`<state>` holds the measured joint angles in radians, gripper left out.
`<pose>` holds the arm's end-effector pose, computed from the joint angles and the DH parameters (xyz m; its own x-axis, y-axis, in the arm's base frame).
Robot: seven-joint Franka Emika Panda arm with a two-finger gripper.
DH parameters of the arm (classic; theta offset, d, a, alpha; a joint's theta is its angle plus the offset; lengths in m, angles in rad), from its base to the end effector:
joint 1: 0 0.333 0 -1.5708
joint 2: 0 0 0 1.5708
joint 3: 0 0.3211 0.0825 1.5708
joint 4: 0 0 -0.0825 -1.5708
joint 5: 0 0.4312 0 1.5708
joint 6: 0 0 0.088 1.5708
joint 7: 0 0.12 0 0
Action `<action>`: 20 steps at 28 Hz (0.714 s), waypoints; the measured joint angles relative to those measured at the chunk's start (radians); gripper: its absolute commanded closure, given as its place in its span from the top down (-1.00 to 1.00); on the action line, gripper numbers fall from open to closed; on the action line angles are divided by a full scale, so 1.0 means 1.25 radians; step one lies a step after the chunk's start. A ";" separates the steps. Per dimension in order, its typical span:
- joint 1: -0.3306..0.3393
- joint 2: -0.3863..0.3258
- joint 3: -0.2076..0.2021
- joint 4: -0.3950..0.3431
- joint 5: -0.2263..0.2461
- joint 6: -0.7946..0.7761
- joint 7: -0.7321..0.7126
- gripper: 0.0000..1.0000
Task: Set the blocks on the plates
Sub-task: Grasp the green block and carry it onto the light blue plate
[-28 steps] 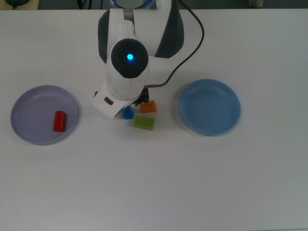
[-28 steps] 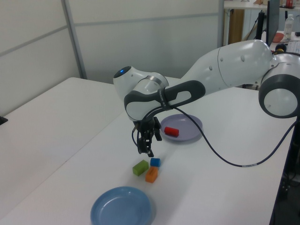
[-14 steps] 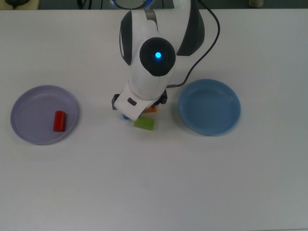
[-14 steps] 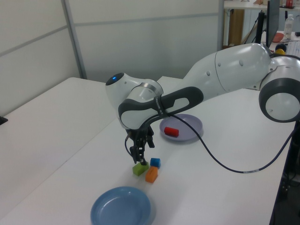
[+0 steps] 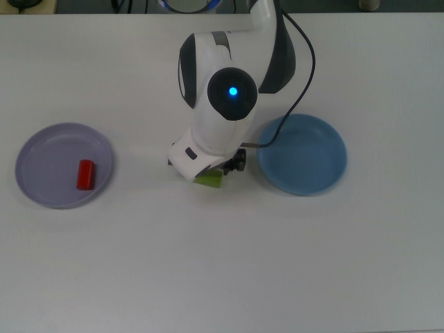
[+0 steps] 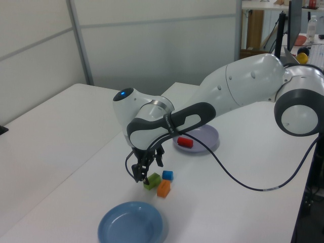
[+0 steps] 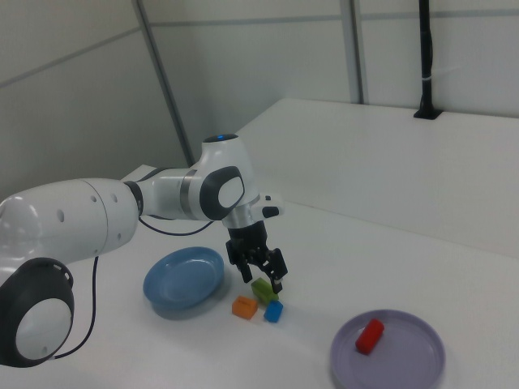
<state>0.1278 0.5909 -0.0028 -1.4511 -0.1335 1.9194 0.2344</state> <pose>0.7376 0.0819 0.3023 0.9936 -0.0623 -0.0937 -0.0481 -0.9881 0.1459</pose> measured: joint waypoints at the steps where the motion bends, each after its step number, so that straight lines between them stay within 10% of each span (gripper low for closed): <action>1: 0.002 0.000 0.000 0.000 0.000 0.001 0.009 1.00; 20: 0.012 0.012 0.000 -0.004 -0.001 0.031 0.039 1.00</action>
<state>0.1422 0.6054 -0.0028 -1.4563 -0.1345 1.9578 0.2837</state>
